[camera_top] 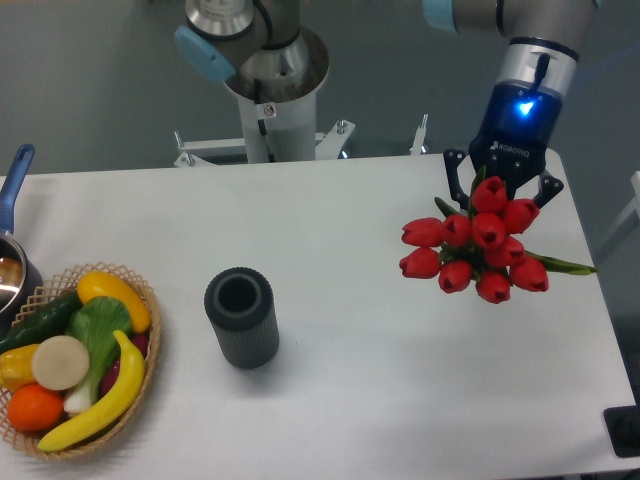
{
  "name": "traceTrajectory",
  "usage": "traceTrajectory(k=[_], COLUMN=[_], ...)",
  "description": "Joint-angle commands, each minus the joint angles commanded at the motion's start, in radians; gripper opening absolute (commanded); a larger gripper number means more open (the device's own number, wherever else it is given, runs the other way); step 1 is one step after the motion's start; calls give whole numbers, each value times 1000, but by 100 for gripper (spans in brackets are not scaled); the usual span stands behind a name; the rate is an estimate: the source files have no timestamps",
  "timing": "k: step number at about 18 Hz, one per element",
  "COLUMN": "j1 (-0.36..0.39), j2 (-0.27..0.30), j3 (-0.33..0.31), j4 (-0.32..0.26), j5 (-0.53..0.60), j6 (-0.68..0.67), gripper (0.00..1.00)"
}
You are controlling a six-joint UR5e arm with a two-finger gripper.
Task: Insert the flowers into the vase
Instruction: 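Carry the red tulips toward the black vase and lower stems in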
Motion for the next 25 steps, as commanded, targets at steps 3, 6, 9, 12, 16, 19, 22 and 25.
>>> traceTrajectory(k=[3,6,9,12,16,19,22,25], j1=[-29,-74,-120,-161,-193,-213,-232,-273], j2=[2,2,-2,-6,0,-3,-2,0], j3=[-2,-8,-18,-47,-84,-92,-101,-113], j4=[0,2,12,15,15,15,15,15], j5=[-103,-166,-226,-290,-390,-446,-513,-513], j6=[0,2,9,46,118,152,169,169], gripper=[33,33,33,33,33,33,33,33])
